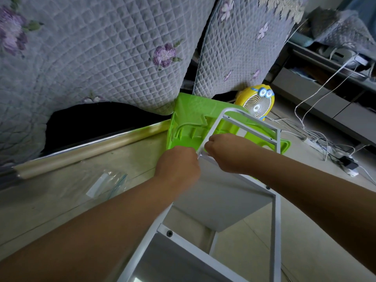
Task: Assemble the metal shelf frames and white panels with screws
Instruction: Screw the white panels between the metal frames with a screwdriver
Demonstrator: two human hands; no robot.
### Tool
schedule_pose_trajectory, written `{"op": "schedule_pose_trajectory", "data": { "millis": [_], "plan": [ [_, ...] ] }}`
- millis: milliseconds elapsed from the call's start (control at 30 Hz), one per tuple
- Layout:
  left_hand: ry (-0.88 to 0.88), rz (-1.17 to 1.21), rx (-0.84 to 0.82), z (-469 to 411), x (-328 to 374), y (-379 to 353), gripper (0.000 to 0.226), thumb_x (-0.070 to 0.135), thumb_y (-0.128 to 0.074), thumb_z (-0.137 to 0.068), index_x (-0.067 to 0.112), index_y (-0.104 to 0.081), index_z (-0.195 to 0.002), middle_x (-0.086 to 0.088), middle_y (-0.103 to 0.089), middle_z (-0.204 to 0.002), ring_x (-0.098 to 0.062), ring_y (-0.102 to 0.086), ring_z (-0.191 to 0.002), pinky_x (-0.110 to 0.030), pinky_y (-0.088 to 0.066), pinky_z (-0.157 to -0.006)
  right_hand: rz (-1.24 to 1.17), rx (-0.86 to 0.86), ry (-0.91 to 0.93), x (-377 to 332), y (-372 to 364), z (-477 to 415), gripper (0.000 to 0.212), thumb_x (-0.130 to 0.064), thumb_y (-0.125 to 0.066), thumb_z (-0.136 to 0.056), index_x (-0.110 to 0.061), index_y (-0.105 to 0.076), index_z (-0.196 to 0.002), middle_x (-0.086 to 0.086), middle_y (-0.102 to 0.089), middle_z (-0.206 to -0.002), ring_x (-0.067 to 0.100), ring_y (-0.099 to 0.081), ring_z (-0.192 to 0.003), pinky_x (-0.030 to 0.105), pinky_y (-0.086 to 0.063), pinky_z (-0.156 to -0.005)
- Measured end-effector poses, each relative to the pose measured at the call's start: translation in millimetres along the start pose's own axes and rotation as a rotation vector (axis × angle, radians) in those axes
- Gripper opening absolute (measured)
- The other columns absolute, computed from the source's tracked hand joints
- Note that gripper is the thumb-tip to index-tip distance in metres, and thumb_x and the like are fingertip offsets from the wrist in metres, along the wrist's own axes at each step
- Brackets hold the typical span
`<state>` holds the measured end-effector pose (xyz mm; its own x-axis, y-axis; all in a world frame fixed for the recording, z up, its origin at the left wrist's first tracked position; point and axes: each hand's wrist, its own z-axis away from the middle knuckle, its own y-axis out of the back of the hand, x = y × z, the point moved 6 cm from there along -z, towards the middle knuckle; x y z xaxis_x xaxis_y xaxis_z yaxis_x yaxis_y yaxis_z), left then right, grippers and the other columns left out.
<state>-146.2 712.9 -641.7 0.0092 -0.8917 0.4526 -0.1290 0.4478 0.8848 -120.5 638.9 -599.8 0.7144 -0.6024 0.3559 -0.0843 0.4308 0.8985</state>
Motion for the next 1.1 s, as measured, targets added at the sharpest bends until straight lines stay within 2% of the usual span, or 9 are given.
{"op": "schedule_pose_trajectory", "data": {
  "millis": [133, 367, 500, 600, 633, 700, 800, 900, 1100],
  "plan": [
    [0.009, 0.025, 0.028, -1, -2, -1, 0.028, 0.018, -0.039, -0.094, 0.01, -0.063, -0.106, -0.014, -0.063, -0.106, -0.032, -0.057, -0.1, -0.032, -0.041, -0.076, -0.03, 0.053, -0.128, 3, -7, 1, 0.027, -0.02, -0.035, -0.098, -0.007, -0.051, -0.116, 0.012, -0.054, -0.113, 0.031, -0.056, -0.104, 0.031, -0.038, -0.069],
    [0.021, 0.042, 0.029, -2, -2, -4, 0.026, 0.016, -0.04, -0.092, 0.007, -0.063, -0.101, -0.016, -0.063, -0.103, -0.034, -0.057, -0.098, -0.03, -0.038, -0.07, -0.138, -0.009, -0.331, 10, -20, -6, 0.029, -0.019, -0.036, -0.096, -0.004, -0.058, -0.108, 0.014, -0.06, -0.108, 0.031, -0.058, -0.101, 0.031, -0.038, -0.067],
    [0.026, 0.047, 0.025, 1, -2, -2, 0.027, 0.018, -0.039, -0.094, 0.008, -0.062, -0.104, -0.016, -0.063, -0.104, -0.034, -0.057, -0.098, -0.032, -0.039, -0.071, -0.202, -0.024, -0.254, 12, -21, -8, 0.035, -0.025, -0.032, -0.1, 0.001, -0.056, -0.104, 0.02, -0.058, -0.109, 0.031, -0.056, -0.103, 0.031, -0.04, -0.073],
    [0.027, 0.035, 0.018, 1, -2, -1, 0.027, 0.019, -0.039, -0.094, 0.009, -0.061, -0.107, -0.014, -0.062, -0.105, -0.033, -0.057, -0.099, -0.032, -0.039, -0.071, -0.258, 0.009, -0.251, 17, -19, 1, 0.032, -0.035, -0.038, -0.097, -0.01, -0.05, -0.082, 0.017, -0.058, -0.104, 0.03, -0.056, -0.099, 0.029, -0.033, -0.067],
    [0.024, 0.029, 0.016, 1, -2, -1, 0.027, 0.019, -0.039, -0.094, 0.009, -0.061, -0.108, -0.014, -0.062, -0.106, -0.033, -0.057, -0.099, -0.032, -0.039, -0.071, -0.247, 0.02, -0.245, 17, -19, 3, 0.027, -0.033, -0.039, -0.097, -0.011, -0.049, -0.083, 0.016, -0.058, -0.104, 0.03, -0.056, -0.098, 0.029, -0.033, -0.066],
    [0.013, 0.012, 0.01, 1, -1, -1, 0.027, 0.018, -0.039, -0.094, 0.009, -0.06, -0.109, -0.014, -0.061, -0.106, -0.033, -0.057, -0.099, -0.032, -0.038, -0.07, -0.219, 0.043, -0.223, 15, -20, 7, 0.021, -0.024, -0.039, -0.097, -0.008, -0.053, -0.1, 0.014, -0.056, -0.106, 0.03, -0.055, -0.101, 0.03, -0.037, -0.07],
    [0.005, 0.01, 0.014, 1, 0, -1, 0.027, 0.017, -0.039, -0.093, 0.008, -0.06, -0.108, -0.014, -0.061, -0.106, -0.033, -0.057, -0.098, -0.032, -0.038, -0.07, -0.22, 0.113, -0.18, 14, -16, 9, 0.023, -0.019, -0.041, -0.095, -0.009, -0.054, -0.111, 0.012, -0.055, -0.11, 0.031, -0.055, -0.102, 0.036, -0.046, -0.08],
    [0.001, 0.011, 0.019, 1, 0, -1, 0.027, 0.016, -0.039, -0.093, 0.007, -0.06, -0.108, -0.015, -0.061, -0.106, -0.034, -0.057, -0.099, -0.03, -0.036, -0.068, -0.247, 0.155, -0.108, 12, -11, 9, 0.021, -0.013, -0.045, -0.093, -0.005, -0.056, -0.108, 0.014, -0.057, -0.105, 0.032, -0.056, -0.097, 0.04, -0.045, -0.079],
    [-0.004, 0.028, 0.029, 1, -1, -2, 0.027, 0.017, -0.038, -0.095, 0.007, -0.061, -0.106, -0.014, -0.062, -0.105, -0.033, -0.057, -0.098, -0.029, -0.032, -0.066, -0.152, 0.102, -0.03, 9, -11, 8, 0.018, -0.009, -0.042, -0.093, -0.005, -0.055, -0.105, 0.013, -0.055, -0.103, 0.031, -0.055, -0.093, 0.035, -0.042, -0.074]
  ]
}}
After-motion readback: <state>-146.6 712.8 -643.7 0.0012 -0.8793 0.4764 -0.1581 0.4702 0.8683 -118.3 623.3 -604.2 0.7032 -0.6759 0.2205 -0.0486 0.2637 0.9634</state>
